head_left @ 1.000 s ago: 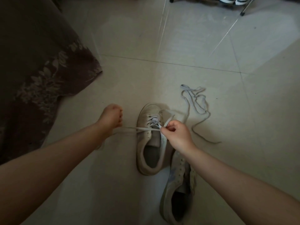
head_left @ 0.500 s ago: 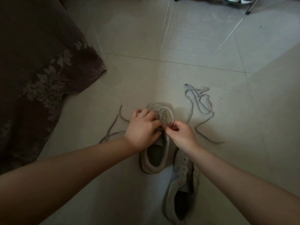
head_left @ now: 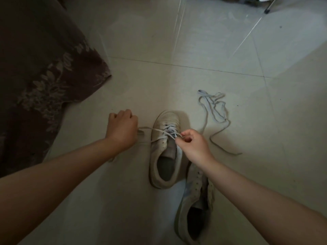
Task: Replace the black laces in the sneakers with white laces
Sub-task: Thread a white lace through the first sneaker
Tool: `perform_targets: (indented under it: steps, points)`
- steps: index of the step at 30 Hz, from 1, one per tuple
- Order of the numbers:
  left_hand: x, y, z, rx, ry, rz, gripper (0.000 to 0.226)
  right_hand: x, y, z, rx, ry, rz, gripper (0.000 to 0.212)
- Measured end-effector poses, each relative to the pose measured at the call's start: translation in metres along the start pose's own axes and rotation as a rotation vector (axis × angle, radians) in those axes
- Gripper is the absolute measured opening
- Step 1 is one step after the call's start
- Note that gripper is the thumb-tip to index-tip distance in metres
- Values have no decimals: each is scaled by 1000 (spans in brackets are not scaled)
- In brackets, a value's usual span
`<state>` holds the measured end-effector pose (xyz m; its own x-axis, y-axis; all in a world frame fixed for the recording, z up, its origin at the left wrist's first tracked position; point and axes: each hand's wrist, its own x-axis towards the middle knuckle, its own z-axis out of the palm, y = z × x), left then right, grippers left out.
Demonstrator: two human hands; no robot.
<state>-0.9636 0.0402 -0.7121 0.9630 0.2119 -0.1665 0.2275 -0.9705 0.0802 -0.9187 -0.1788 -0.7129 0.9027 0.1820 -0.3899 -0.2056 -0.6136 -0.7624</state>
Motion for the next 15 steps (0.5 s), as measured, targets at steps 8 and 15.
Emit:
perform_targets:
  steps: [8, 15]
  points:
    - [-8, 47, -3, -386, 40, 153, 41, 0, 1, 2, -1, 6, -17, 15]
    - [-2, 47, -3, -490, 71, 150, 24, -2, 0, -1, -18, 18, -22, 11]
